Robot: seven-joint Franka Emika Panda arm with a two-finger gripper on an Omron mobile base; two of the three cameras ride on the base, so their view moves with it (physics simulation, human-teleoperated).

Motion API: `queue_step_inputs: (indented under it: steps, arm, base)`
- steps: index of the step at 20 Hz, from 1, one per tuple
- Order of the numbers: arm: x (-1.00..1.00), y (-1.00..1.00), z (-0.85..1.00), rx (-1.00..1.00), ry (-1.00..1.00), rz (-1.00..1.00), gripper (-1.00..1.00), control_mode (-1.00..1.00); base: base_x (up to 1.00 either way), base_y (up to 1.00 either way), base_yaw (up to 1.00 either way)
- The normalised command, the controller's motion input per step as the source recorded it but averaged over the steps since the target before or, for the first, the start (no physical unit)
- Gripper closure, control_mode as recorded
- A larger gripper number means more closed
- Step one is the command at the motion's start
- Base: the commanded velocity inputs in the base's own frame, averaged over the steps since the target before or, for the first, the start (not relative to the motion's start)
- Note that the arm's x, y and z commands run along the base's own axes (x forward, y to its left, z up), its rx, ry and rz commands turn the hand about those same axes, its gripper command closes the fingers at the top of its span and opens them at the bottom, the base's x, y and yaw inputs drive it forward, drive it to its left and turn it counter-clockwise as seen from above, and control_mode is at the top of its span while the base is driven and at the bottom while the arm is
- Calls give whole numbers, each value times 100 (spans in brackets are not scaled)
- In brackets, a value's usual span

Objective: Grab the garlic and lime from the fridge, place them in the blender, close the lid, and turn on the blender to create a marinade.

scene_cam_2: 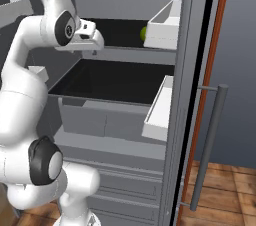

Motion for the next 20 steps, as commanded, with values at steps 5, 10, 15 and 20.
queue_step_inputs:
  steps: [5, 10, 15, 20]
  arm:
    - [-3, 7, 57, 0, -15, 3, -100, -100]
    - [2, 19, 20, 0, -15, 2, -100, -100]
    - [33, 35, -4, 0, -2, 5, -100, -100]
    - [47, 35, -8, 0, 0, 5, -100, -100]
  base:
    - [0, 0, 0]
    - [0, 0, 0]
    - [0, 0, 0]
    - [0, 0, 0]
